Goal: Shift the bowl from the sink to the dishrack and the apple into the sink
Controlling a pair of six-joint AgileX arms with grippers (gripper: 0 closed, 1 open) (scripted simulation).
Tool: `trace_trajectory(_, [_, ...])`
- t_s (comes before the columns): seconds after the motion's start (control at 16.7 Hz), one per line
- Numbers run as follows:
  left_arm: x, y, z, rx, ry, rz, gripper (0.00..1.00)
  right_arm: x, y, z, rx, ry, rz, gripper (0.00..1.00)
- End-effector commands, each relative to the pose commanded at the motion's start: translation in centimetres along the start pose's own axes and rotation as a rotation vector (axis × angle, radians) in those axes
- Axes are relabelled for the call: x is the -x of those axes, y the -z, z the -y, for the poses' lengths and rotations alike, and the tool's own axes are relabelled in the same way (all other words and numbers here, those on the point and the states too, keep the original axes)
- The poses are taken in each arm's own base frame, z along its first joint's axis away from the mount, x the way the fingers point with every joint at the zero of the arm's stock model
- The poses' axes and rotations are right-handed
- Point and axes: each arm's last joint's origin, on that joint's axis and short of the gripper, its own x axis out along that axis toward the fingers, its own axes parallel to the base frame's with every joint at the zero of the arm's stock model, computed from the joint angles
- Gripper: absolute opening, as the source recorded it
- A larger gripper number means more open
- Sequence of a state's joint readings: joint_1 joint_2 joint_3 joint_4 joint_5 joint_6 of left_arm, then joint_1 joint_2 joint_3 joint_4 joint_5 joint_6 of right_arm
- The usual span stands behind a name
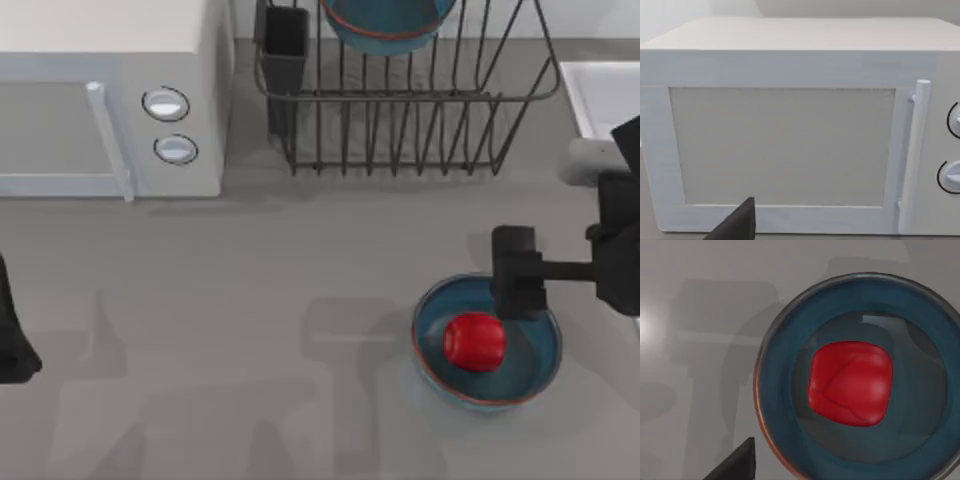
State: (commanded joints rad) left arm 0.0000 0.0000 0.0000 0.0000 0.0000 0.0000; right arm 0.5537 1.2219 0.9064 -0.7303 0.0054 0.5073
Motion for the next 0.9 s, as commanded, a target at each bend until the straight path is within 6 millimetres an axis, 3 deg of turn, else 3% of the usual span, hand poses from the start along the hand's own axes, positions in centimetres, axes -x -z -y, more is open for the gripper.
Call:
trace_trajectory(0.24, [0.0,0.0,0.0,0.0,0.0,0.0,1.0,-4.4,-2.5,-3.5,-0.026,0.13,-0.271,1.0])
trace_trajectory(0.48, [0.0,0.0,0.0,0.0,0.0,0.0,1.0,-7.8,-4.2,-5.2,-0.048,0.23,-0.415,1.0])
trace_trajectory(0.66, [0.0,0.0,0.0,0.0,0.0,0.0,1.0,-8.9,-4.7,-5.4,-0.056,0.263,-0.454,1.0])
trace_trajectory(0.9, [0.0,0.0,0.0,0.0,0.0,0.0,1.0,-8.9,-4.7,-5.4,-0.057,0.261,-0.453,1.0])
